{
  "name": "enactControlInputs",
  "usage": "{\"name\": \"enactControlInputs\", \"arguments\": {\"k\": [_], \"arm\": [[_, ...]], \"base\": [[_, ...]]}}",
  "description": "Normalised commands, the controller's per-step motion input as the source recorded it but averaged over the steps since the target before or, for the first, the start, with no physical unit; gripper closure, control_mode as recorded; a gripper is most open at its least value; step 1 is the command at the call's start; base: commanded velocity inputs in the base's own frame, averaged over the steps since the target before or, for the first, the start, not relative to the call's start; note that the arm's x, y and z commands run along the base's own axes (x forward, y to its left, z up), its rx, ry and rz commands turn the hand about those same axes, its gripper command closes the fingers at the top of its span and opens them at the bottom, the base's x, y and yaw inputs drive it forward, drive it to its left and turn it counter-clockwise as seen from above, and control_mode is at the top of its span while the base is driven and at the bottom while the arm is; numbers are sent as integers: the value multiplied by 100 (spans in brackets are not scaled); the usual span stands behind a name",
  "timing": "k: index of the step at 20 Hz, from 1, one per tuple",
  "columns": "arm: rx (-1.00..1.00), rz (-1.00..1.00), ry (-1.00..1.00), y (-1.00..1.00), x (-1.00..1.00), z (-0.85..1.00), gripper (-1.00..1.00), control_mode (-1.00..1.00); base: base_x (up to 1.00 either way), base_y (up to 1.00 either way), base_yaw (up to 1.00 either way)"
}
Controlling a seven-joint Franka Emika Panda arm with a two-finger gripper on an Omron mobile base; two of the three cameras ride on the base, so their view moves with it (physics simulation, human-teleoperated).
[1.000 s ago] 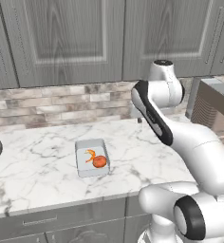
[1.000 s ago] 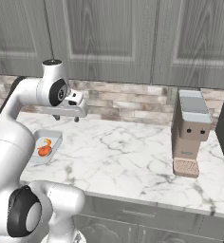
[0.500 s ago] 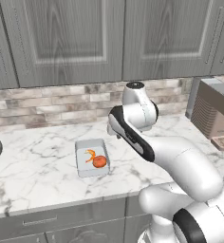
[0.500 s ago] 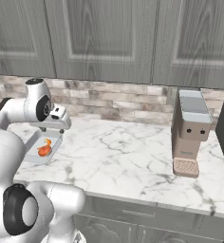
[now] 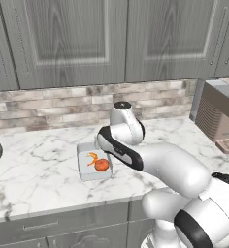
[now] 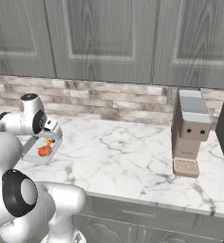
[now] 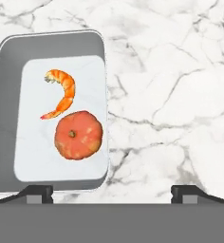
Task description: Place the tupperware on the second highest shelf of the fridge. Make space for the tupperware among the existing items by rearranging them on the shelves if needed. Close the fridge door when finished.
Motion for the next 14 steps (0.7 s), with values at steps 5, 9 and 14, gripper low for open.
{"name": "enactControlInputs", "arguments": {"k": [5, 9, 14], "arm": [[8, 0, 1, 1, 3, -41, -100, -100], [0, 0, 10, 1, 2, -30, -100, -100], [0, 0, 12, 14, 22, -31, -100, -100]], "base": [[0, 0, 0], [0, 0, 0], [0, 0, 0]]}}
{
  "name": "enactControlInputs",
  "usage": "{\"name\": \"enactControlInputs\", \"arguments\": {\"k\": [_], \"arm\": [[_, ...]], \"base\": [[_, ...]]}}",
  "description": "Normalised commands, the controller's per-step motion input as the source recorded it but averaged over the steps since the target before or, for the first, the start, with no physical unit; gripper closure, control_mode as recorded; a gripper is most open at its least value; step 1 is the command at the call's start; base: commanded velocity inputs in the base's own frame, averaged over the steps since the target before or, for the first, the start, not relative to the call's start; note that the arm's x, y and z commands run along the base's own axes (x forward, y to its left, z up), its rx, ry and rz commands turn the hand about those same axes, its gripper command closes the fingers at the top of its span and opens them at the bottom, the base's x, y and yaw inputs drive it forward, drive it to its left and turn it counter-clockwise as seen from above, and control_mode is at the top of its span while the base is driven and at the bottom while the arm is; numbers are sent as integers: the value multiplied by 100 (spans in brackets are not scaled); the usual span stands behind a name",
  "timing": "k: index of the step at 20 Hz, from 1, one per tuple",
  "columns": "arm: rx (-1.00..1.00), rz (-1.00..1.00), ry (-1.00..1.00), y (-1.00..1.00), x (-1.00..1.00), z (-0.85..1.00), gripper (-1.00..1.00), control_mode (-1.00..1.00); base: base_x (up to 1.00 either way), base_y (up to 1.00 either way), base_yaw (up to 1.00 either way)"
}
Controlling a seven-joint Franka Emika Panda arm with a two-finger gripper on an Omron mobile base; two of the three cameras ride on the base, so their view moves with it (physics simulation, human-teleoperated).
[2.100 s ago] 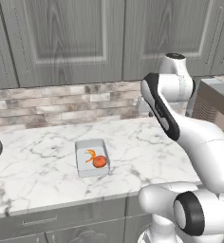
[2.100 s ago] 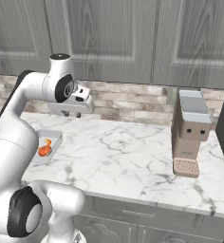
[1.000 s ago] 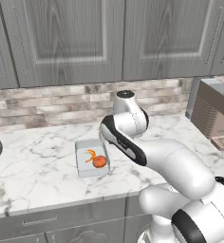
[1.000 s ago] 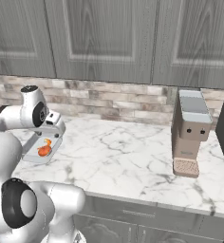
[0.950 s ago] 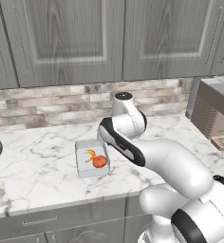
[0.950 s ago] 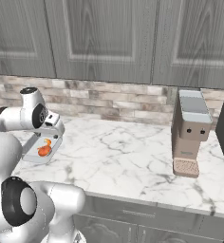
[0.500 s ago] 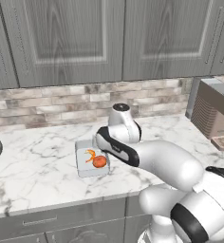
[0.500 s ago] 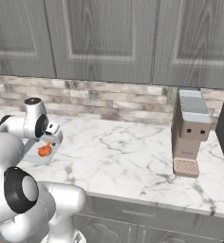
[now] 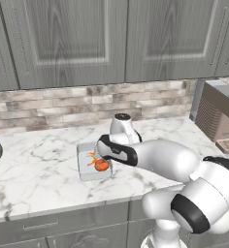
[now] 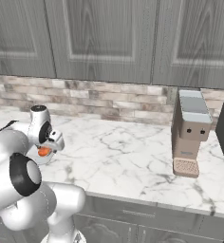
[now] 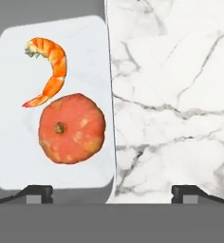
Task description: Place the tupperware on the second highest shelf of the fridge. Make space for the tupperware among the existing items by rearranging them on the shelves if needed. Close the fridge door when finished.
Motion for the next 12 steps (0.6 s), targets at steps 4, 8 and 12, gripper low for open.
{"name": "enactControlInputs", "arguments": {"k": [4, 8, 12], "arm": [[0, 0, 7, 20, 35, -22, -100, -100], [0, 0, 6, 16, 36, -19, -100, -100], [0, 0, 3, 7, 29, -33, -100, -100]], "base": [[0, 0, 0], [0, 0, 0], [0, 0, 0]]}}
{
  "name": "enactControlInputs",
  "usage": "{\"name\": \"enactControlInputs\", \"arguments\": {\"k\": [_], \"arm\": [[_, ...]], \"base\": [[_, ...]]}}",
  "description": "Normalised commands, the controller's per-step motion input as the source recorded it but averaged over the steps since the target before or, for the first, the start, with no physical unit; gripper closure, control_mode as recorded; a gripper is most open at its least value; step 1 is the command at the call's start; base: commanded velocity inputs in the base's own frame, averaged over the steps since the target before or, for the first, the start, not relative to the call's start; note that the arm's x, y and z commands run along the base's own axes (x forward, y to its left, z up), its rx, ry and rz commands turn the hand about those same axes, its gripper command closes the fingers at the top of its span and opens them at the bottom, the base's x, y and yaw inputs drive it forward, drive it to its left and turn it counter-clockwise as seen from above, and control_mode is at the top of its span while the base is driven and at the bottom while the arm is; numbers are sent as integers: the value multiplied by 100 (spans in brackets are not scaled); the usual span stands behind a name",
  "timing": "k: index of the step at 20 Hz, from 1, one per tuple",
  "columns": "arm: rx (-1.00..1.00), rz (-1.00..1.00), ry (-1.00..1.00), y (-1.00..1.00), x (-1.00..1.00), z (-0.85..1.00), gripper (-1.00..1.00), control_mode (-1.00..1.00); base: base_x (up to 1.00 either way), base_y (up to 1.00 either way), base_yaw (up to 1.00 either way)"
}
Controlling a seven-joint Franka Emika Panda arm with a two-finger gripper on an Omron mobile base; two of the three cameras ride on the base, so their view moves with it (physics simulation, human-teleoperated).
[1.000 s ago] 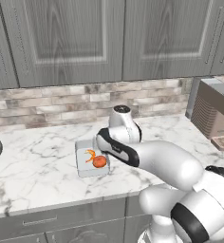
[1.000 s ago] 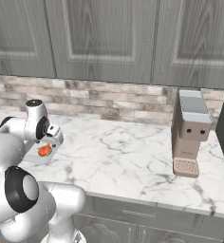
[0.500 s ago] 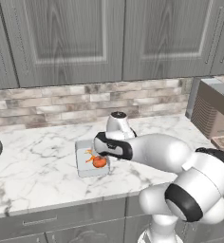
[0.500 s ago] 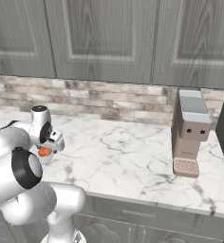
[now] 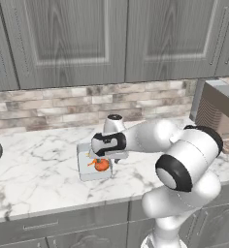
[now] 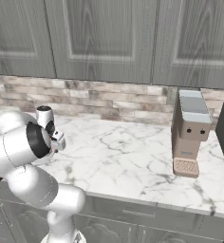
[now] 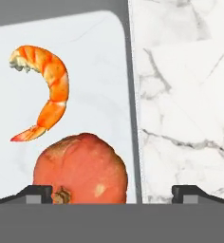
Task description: Place the tupperware on the second highest shelf of the fridge. Make space for the tupperware among the existing items by rearranging them on the shelves if needed. Close the fridge door when finished.
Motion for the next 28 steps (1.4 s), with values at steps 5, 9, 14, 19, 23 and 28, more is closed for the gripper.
{"name": "enactControlInputs", "arguments": {"k": [5, 9, 14, 19, 23, 28], "arm": [[0, 0, 0, 0, 22, -43, -100, -100], [0, 0, 0, 1, 19, -43, -100, -100], [0, 0, 0, 1, 9, -46, -100, -100], [0, 0, -6, -7, 4, -5, -100, -100], [0, 0, -6, -19, 12, -11, -100, -100], [0, 0, -7, -17, 12, -30, -100, -100]], "base": [[0, 0, 0], [0, 0, 0], [0, 0, 0], [0, 0, 0], [0, 0, 0], [0, 0, 0]]}}
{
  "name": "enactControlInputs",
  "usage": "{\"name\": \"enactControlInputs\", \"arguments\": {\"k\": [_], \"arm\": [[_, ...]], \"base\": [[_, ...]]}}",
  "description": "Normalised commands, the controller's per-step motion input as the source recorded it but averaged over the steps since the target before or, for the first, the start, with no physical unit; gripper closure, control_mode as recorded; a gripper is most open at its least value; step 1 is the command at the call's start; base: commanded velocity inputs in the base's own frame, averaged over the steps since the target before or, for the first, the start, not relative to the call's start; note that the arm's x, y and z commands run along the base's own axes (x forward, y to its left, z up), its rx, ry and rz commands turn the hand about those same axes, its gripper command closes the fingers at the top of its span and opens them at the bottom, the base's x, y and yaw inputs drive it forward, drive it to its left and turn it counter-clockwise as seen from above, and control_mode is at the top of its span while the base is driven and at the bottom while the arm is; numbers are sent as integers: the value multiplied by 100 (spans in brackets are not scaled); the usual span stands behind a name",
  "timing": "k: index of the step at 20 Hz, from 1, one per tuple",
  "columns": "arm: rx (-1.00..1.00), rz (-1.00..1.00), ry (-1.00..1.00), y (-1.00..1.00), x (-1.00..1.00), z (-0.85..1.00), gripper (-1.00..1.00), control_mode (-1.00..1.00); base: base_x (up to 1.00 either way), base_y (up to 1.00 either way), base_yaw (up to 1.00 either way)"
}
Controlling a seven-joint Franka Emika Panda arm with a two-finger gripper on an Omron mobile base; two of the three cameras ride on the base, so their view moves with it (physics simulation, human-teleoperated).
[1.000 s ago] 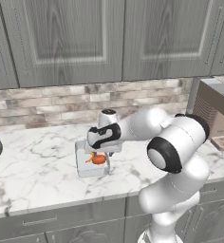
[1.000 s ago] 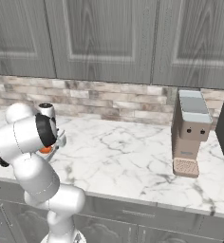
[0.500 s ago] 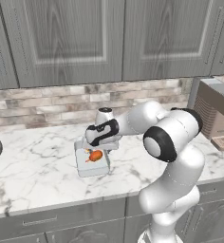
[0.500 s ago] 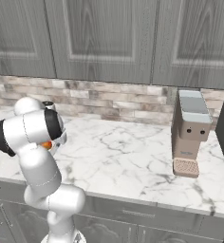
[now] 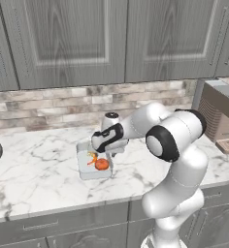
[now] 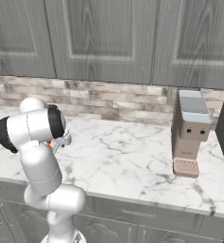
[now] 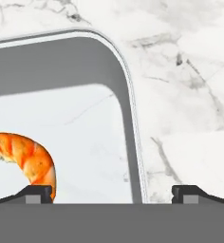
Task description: Place the tupperware on the second highest shelf of the fridge. Make space for the tupperware among the existing items by rearranging them on the shelves if needed. Close the fridge door when finished.
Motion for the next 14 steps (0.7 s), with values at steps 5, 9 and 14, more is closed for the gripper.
{"name": "enactControlInputs", "arguments": {"k": [5, 9, 14], "arm": [[0, 0, -4, 0, 22, -43, -100, -100], [0, 0, -1, 5, 19, -18, 100, -100], [0, 0, -1, 0, 1, -3, 100, -100]], "base": [[0, 0, 0], [0, 0, 0], [0, 0, 0]]}}
